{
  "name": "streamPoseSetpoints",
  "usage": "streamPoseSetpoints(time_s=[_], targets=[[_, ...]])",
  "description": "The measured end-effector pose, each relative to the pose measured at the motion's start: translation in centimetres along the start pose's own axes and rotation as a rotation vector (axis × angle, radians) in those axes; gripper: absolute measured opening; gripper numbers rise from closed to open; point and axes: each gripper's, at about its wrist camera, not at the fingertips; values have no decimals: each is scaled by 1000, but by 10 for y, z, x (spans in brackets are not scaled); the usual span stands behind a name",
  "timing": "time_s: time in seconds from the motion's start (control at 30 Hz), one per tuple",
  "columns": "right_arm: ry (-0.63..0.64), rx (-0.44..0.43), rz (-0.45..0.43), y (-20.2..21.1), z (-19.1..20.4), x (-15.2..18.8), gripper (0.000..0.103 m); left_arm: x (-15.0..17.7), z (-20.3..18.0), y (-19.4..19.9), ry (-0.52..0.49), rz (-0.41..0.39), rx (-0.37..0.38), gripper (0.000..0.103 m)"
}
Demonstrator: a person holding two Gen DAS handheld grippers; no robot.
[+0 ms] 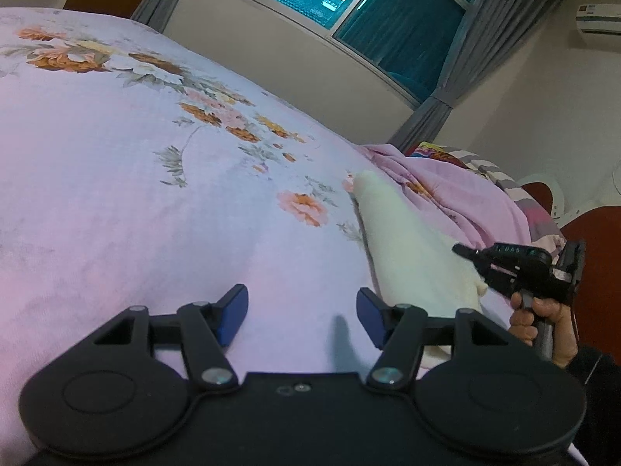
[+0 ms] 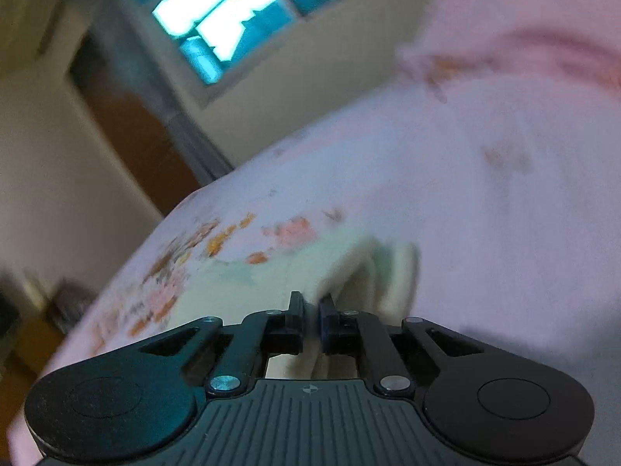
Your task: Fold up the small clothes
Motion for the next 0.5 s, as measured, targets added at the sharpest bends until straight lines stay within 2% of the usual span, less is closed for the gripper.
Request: streamPoseSetpoints(time_s=[0.07,0.1,0.17,0.2,0.27,0.3,0.33,0.37,0.4,0.5], targets=[[82,14,-44,5,9,1,7,1,2,1,7,-6,11,62],[122,57,-55,5,11,5,7,1,2,1,11,-7,16,62],[99,261,-24,-7,-3,12,6,1,2,1,13,-8,17,62],[66,326,-15,-8,-10,16,5,1,2,1,12,-8,16,62],[-78,281,-42,10,-23,20,8,0,2,1,11,-6,14,62],[-158,226,-100,32,-23,25,15,1,1,1,10,-6,14,62],[-194,171,-145,51,-19,32,23,0,2,0,8,-5,13,62],[-222,123,-172,70,-13,43,43,0,1,0,6,-6,13,62],[-226,97,-162,86,-3,54,50,0,1,0,5,-7,13,62],[-262,43,-152,132,26,99,51,0,2,1,11,-10,18,62]])
Point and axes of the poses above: each gripper's, at about its wrist camera, not at the fingertips, and y roughly against the way its jaws point, z to its left, x to its underside
